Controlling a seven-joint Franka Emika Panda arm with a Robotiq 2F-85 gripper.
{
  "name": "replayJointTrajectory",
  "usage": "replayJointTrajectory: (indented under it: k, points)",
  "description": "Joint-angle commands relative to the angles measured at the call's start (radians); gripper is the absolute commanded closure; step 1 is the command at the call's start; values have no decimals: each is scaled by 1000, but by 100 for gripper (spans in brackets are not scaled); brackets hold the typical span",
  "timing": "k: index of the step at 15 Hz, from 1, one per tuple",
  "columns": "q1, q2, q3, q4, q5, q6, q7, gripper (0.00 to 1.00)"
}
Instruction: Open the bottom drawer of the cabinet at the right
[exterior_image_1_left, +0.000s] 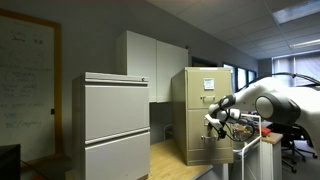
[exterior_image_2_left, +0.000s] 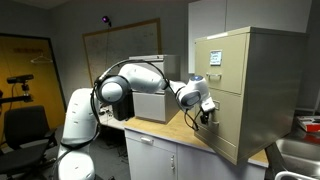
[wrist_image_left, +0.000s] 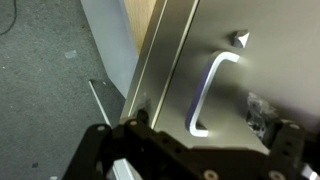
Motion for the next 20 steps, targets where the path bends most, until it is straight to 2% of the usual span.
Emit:
replayJointTrajectory:
  k: [1,5,11,12,13,17,20]
  points:
    - [-25,25,23,0,92,49,-78,0]
    - [-29,60,28,2,148,37,-135,0]
    - [-29,130,27,31,135,16,-147,0]
    - [-26,135,23,38,124,4,-142,7]
    - [-20,136,16,43,104,-11,-130,26]
    - [-13,120,6,72,43,-154,-118,54]
    - [0,102,12,89,12,-199,-114,77]
